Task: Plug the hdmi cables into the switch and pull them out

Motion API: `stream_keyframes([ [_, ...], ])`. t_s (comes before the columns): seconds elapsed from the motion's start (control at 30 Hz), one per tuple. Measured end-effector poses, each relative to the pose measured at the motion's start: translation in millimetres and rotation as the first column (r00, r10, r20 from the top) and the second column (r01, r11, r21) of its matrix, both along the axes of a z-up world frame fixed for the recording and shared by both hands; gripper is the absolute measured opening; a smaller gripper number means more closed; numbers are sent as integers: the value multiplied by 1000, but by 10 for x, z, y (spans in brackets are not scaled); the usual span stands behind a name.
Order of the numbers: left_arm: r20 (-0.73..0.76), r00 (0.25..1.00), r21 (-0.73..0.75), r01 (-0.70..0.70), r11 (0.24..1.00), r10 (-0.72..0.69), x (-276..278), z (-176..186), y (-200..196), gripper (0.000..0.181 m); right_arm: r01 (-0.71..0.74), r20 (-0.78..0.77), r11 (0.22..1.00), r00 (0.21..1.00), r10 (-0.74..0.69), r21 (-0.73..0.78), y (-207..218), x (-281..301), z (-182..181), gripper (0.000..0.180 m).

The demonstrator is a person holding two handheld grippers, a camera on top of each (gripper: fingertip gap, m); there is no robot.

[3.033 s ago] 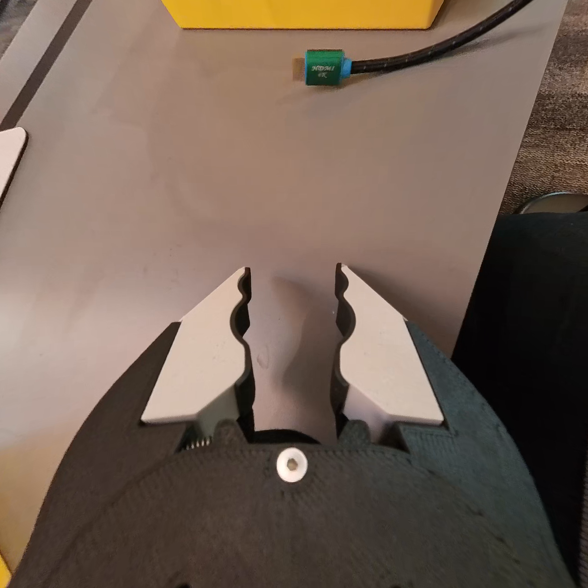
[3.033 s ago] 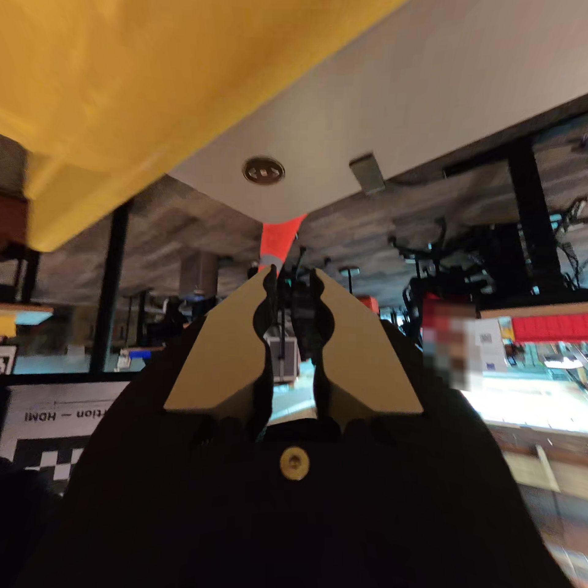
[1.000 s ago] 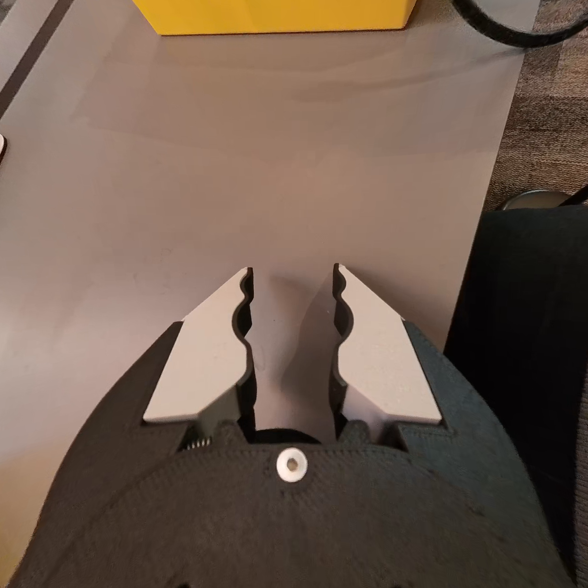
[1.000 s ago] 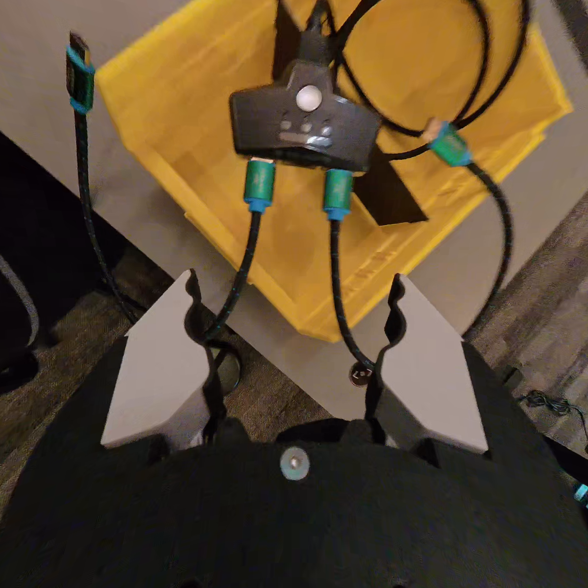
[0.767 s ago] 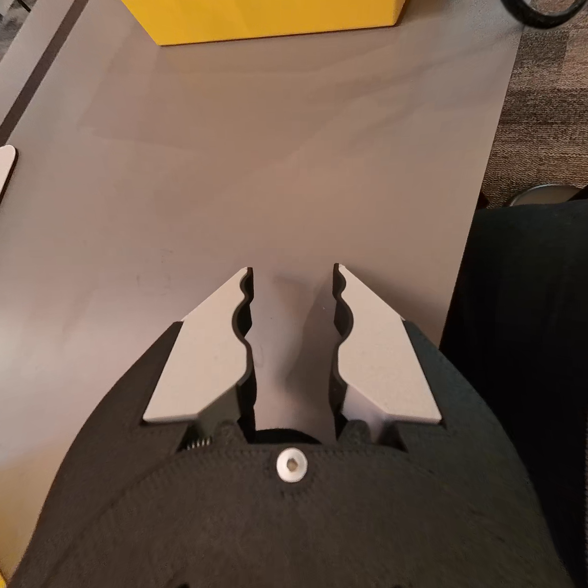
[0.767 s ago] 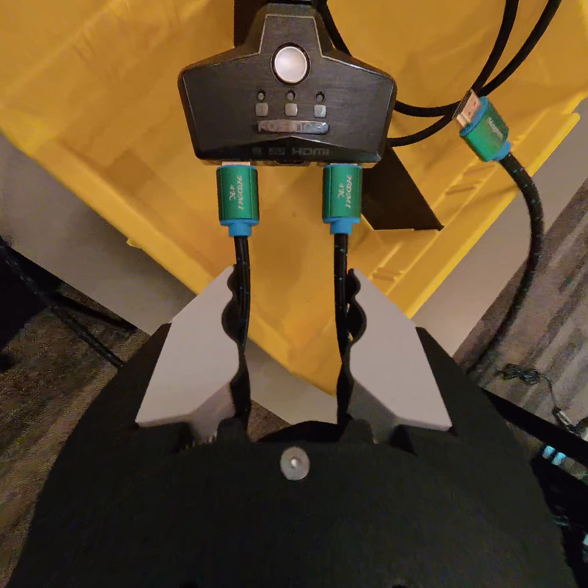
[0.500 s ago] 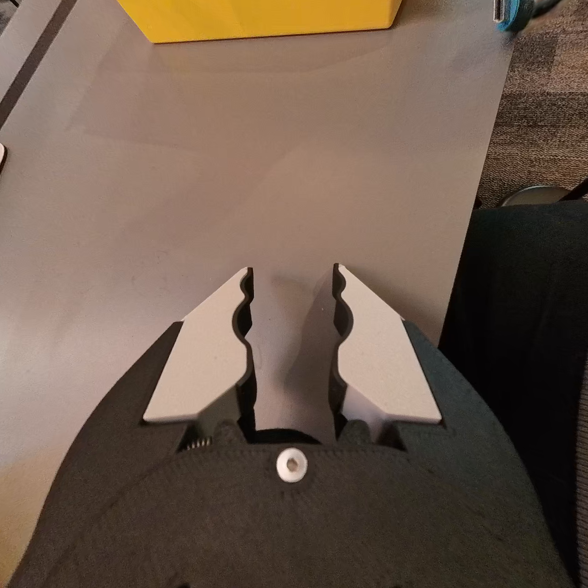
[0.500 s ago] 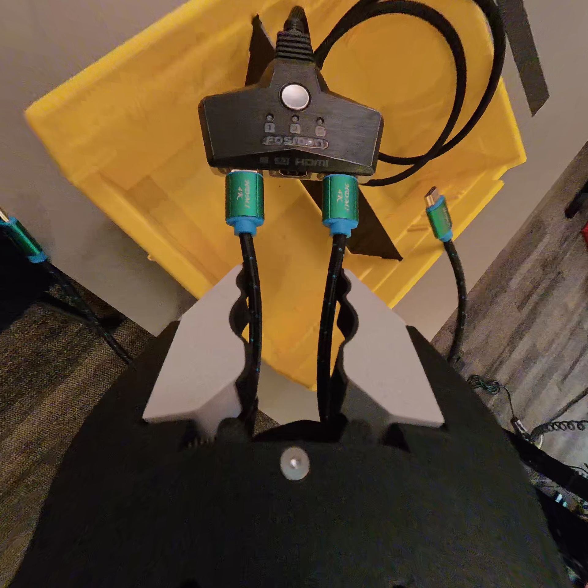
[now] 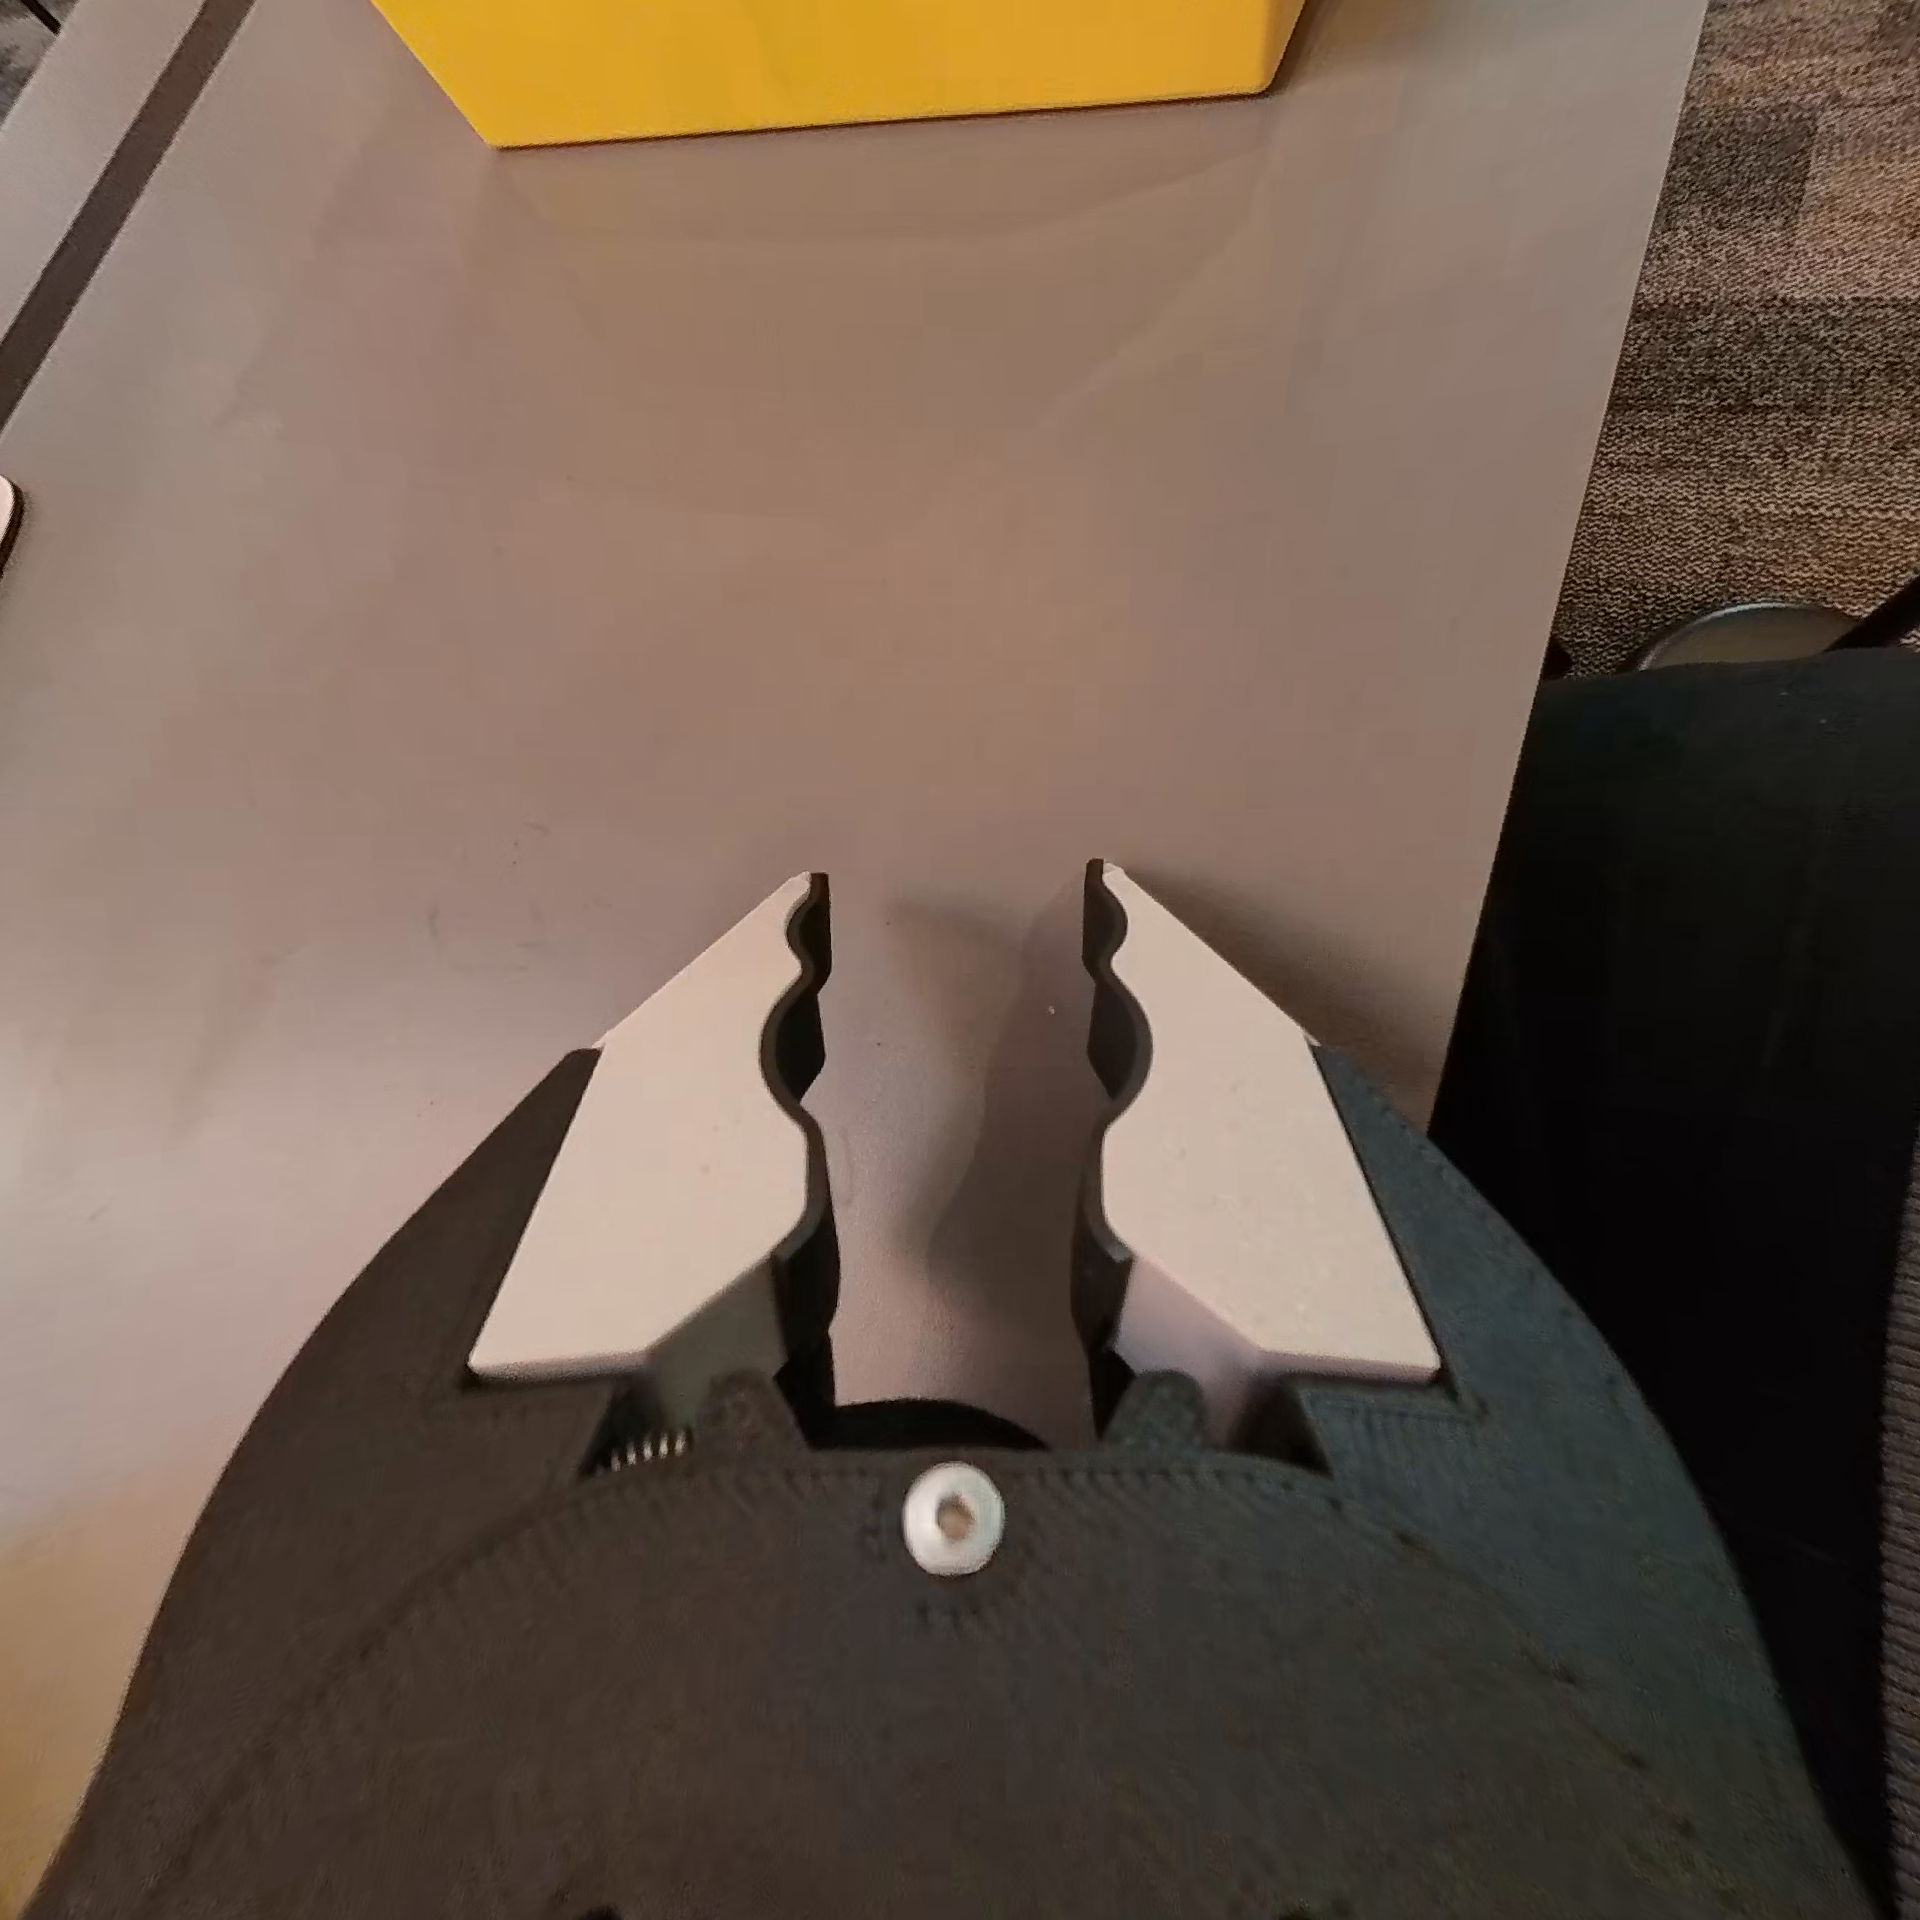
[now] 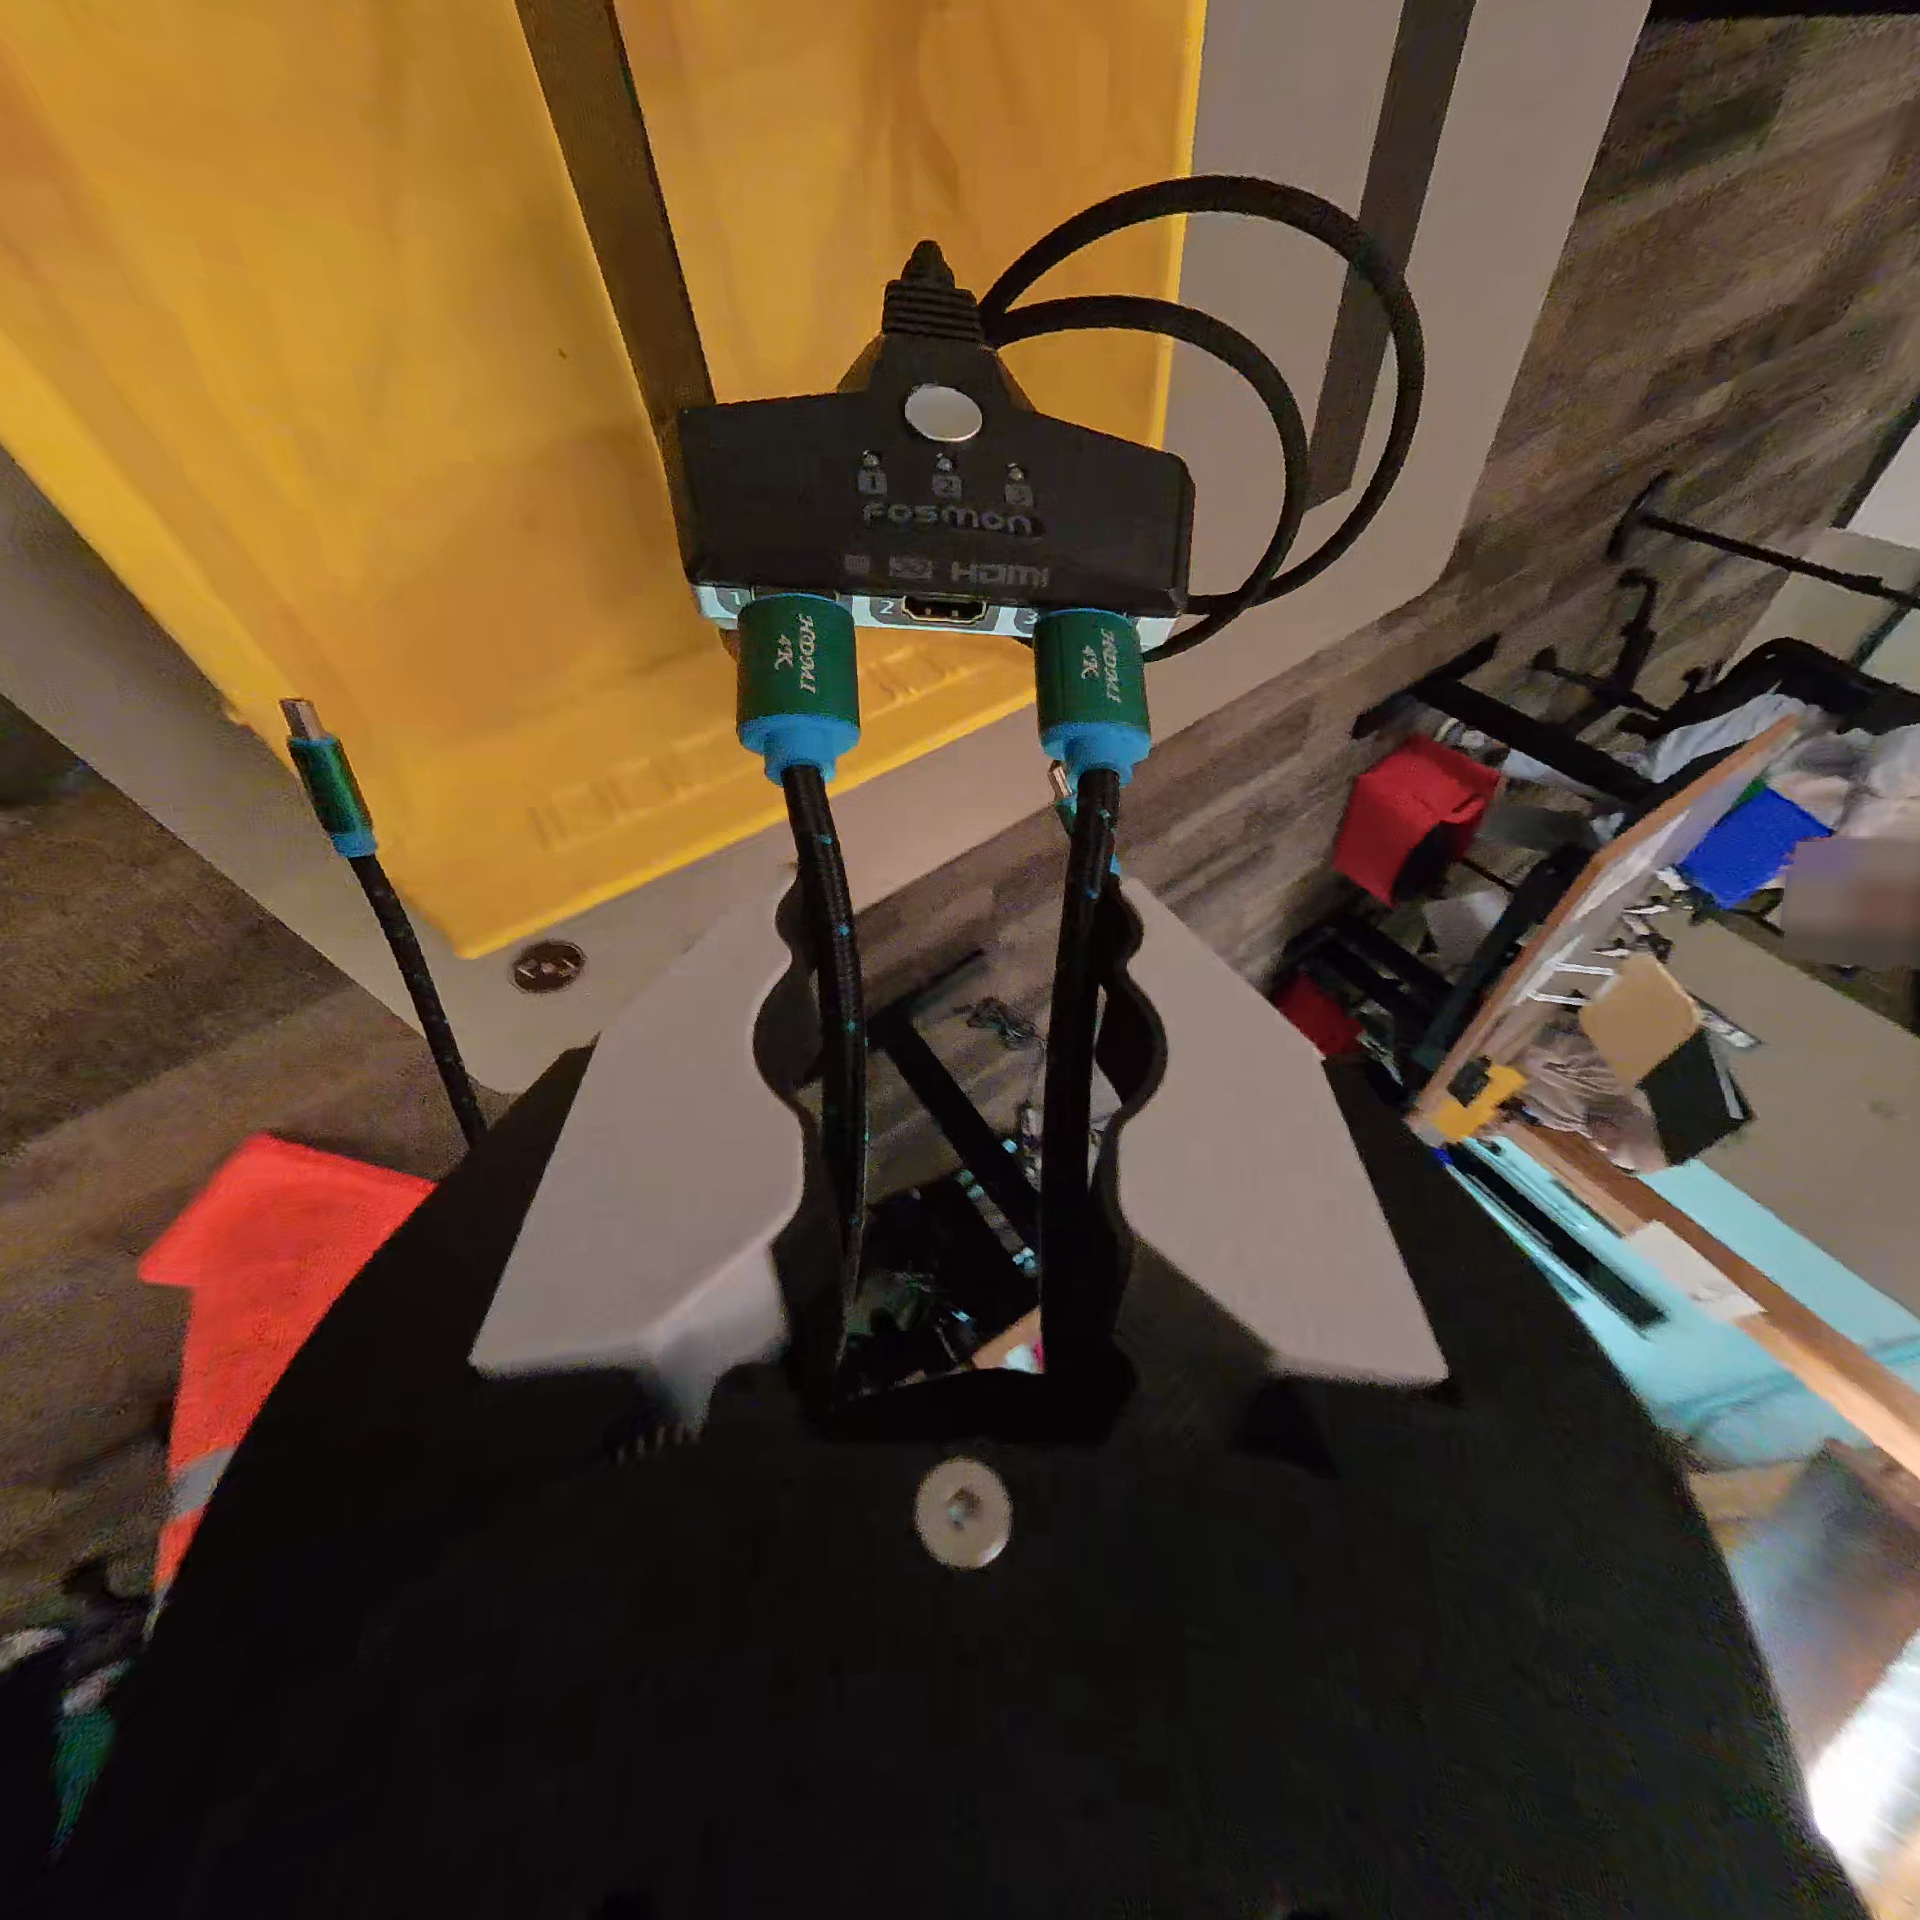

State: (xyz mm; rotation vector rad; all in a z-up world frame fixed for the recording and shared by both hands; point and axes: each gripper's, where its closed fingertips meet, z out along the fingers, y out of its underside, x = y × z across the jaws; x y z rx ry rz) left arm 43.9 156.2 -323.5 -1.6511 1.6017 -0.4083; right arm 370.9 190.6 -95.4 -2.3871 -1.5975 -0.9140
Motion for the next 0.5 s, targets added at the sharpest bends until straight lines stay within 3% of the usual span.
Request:
stream_keyframes([
  [0.1, 0, 1000, 0, 2, 1000, -2, 0, -1, -3, 47, -70, 198, 996, 977, 79, -53, 179, 30, 220, 50],
  [0.23, 1, 1000, 5, 6, 1000, -6, -1, 0, -10, 47, -219, 422, 958, 863, 278, -184, 425, -65, 331, 50],
  [0.4, 1, 1000, 8, 14, 1000, -14, -3, 0, -24, 47, -412, 524, 827, 640, 562, -383, 665, -247, 94, 50],
  [0.5, 2, 1000, 14, 20, 1000, -20, -2, 1, -33, 47, -456, 557, 786, 556, 617, -416, 796, -286, -21, 49],
])
